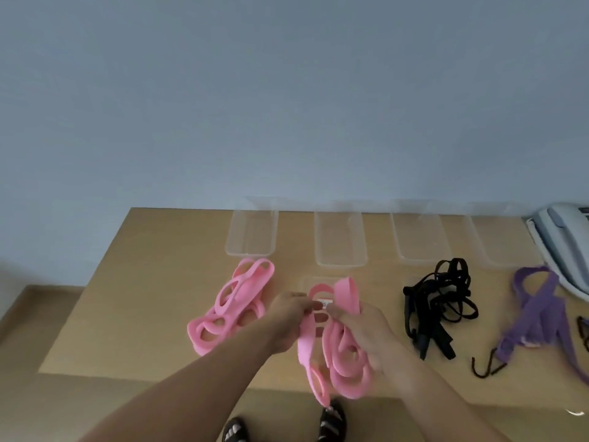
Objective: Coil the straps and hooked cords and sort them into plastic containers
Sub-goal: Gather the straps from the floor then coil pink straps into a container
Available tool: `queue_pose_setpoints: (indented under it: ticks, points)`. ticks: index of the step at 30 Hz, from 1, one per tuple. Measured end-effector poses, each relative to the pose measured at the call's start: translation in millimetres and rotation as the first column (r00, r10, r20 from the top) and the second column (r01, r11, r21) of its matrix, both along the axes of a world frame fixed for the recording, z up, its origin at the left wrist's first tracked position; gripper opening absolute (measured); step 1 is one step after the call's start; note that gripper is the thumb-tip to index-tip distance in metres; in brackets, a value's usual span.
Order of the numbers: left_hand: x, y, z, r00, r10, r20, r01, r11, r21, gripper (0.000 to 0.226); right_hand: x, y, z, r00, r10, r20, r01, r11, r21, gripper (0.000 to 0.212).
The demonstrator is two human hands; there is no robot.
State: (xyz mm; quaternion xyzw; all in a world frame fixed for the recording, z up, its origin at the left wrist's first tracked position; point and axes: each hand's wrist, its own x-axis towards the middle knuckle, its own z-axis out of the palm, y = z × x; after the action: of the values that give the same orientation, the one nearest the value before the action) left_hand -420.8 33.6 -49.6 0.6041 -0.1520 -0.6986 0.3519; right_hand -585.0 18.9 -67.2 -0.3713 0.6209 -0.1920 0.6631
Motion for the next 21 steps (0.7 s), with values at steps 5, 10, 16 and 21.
queue_pose_setpoints:
  ticks: [5, 10, 16, 21]
  points:
    - [-15.7, -28.5, -24.0, 0.966, 0.188, 0.177, -0.193, 0.981, 0.01, 0.021, 5.2, -17.7, -12.2, 0.979, 0.079, -0.188, -0.089, 0.995, -0.047, 0.051]
    - [-28.2, -38.2, -33.3, 0.914, 0.081, 0.397, -0.058, 0.996, -0.07, 0.039, 4.5, -29.7, -20.3, 0.913, 0.066, -0.404, -0.144, 0.975, -0.168, 0.033]
    - [-24.5, -26.7, -33.9, 0.84, 0.005, 0.543, 0.08, 0.988, -0.133, 0.067, -6.6, -33.1, -22.8, 0.896, 0.077, -0.438, -0.193, 0.955, -0.225, 0.034]
    - [-23.5, -7.5, -34.8, 0.387, -0.163, 0.908, 0.362, 0.932, 0.013, 0.057, -10.1, -28.8, -19.9, 0.858, 0.126, -0.498, -0.282, 0.926, -0.252, 0.038]
